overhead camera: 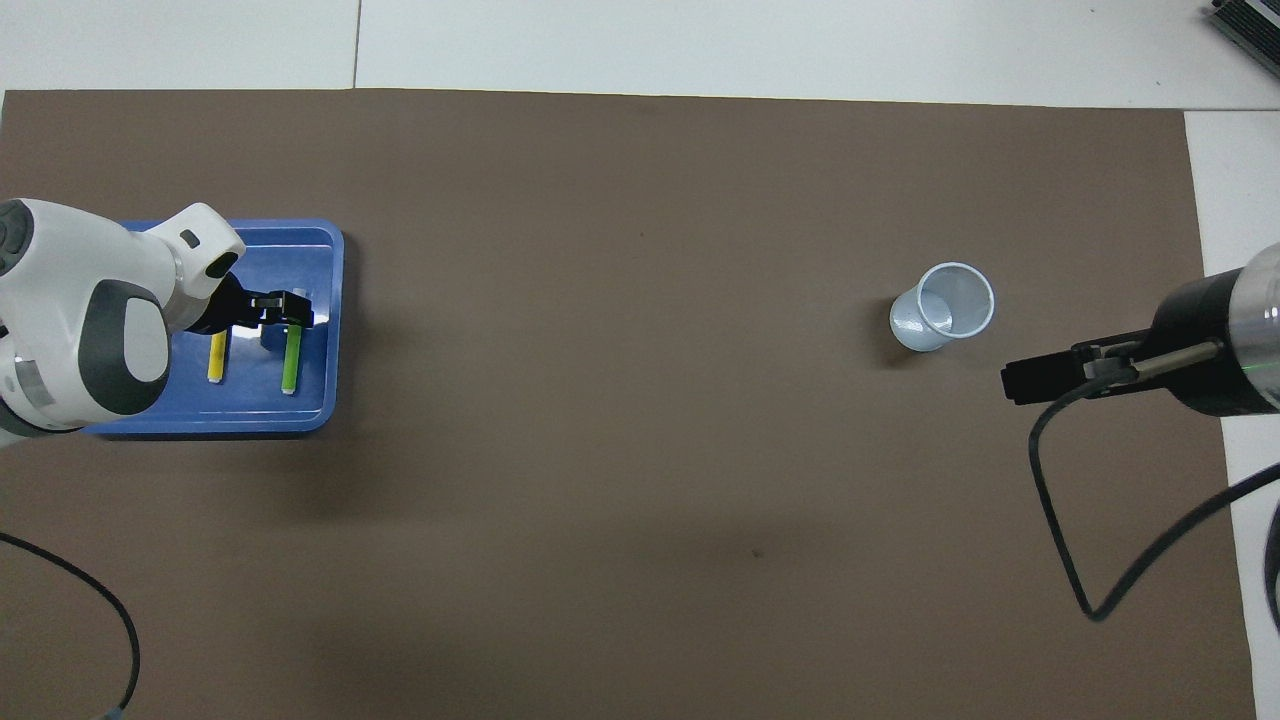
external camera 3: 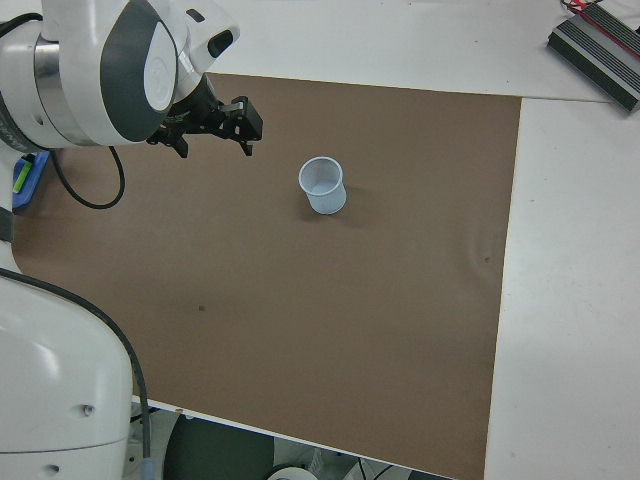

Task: Transfer and insert pens with both arms
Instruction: 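Lower the left gripper over the tray and grasp the green pen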

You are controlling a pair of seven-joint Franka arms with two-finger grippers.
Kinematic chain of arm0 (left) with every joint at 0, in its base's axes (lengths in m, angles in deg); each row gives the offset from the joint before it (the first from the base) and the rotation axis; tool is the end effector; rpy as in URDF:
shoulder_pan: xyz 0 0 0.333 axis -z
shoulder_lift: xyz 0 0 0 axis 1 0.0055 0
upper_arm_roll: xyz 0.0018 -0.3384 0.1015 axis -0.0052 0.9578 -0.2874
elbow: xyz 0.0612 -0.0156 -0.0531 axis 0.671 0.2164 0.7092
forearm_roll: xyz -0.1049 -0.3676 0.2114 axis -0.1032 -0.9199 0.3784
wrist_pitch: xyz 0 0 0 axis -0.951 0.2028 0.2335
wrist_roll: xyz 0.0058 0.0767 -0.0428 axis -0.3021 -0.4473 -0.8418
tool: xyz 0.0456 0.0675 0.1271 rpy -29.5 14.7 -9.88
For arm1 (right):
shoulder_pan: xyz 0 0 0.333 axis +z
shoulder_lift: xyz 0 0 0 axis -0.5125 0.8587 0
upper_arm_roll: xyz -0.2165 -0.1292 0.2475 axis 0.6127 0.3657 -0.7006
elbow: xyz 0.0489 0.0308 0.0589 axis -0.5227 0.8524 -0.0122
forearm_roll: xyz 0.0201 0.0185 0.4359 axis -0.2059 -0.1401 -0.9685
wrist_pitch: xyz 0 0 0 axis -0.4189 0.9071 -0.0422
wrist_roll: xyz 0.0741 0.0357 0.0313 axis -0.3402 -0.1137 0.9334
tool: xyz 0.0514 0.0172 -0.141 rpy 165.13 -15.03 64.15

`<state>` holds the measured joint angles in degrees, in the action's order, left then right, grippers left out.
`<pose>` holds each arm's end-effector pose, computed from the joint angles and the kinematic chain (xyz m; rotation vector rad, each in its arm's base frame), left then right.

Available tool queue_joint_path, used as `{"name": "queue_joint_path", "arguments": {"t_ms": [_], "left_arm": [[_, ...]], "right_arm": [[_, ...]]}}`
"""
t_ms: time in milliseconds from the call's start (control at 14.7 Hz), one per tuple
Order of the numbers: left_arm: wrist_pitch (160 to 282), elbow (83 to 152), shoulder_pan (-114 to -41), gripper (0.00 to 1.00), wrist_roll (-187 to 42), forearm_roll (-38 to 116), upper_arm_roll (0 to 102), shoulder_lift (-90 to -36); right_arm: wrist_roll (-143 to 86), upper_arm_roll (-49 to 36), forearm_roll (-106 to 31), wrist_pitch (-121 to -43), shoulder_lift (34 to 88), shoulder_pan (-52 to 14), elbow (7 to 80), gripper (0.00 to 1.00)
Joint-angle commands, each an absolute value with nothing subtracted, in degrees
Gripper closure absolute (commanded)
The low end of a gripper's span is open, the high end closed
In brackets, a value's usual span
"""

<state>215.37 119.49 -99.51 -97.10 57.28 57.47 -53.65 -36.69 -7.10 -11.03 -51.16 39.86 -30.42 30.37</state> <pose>0.6687 -0.0020 0.2762 2.9902 -0.1020 0.0693 0.5507 0.0977 0.6662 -3.0727 -0.2429 -0.0361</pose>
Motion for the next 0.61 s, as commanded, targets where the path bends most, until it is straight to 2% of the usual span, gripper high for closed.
{"name": "queue_joint_path", "arguments": {"t_ms": [0, 136, 409, 545], "left_arm": [[217.5, 121.0, -99.5, 0.25, -96.6, 57.1, 57.4, -54.1], [217.8, 121.4, -99.4, 0.3, -96.6, 57.1, 57.4, -54.1], [219.3, 122.9, -99.4, 0.32, -96.7, 57.1, 57.4, -54.4], [219.3, 123.0, -99.3, 0.41, -96.7, 57.1, 57.4, -54.5]], "right_arm": [[-35.0, -7.2, -12.4, -51.0, 37.5, -30.9, 31.6, 0.0], [-35.1, -7.1, -12.7, -51.5, 37.3, -30.9, 31.0, 0.0], [-35.4, -7.5, -13.0, -54.4, 36.6, -29.8, 33.5, 0.0], [-38.1, -7.5, -15.0, -54.8, 36.6, -29.7, 35.7, 0.0]]}}
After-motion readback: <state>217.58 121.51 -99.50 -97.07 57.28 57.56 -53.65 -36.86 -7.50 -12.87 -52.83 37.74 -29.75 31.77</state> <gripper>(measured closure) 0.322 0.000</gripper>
